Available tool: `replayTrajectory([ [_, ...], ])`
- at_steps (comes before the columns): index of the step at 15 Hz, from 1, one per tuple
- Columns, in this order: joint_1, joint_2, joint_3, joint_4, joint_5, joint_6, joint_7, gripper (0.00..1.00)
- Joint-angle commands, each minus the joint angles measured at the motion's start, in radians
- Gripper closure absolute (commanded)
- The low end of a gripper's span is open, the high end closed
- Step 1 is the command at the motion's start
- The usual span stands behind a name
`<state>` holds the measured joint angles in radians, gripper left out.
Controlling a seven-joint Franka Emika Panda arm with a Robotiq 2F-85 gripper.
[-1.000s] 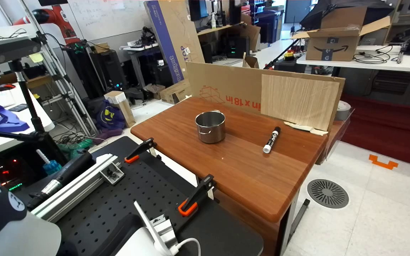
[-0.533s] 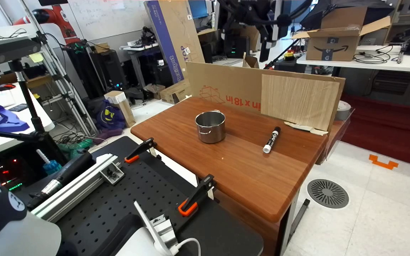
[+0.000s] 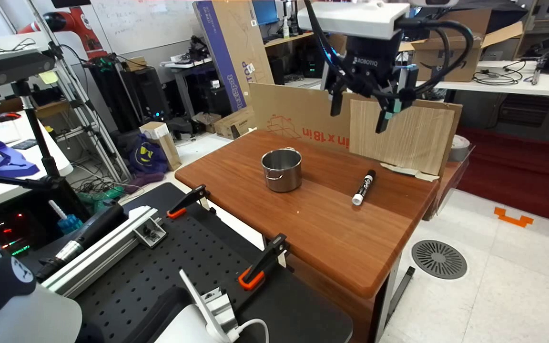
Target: Place the marker inside the silver pot
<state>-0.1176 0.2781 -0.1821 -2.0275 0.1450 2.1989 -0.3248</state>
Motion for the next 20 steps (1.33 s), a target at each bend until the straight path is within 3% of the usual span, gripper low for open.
replayTrajectory([
  [1, -0.056, 0.092, 0.043, 0.069, 0.019, 0.026, -0.005, 0.00],
  [9, -0.080, 0.269, 0.068, 0.165, -0.017, 0.121, 0.069, 0.00],
  [20, -0.060, 0.448, 0.088, 0.334, -0.029, 0.119, 0.195, 0.00],
])
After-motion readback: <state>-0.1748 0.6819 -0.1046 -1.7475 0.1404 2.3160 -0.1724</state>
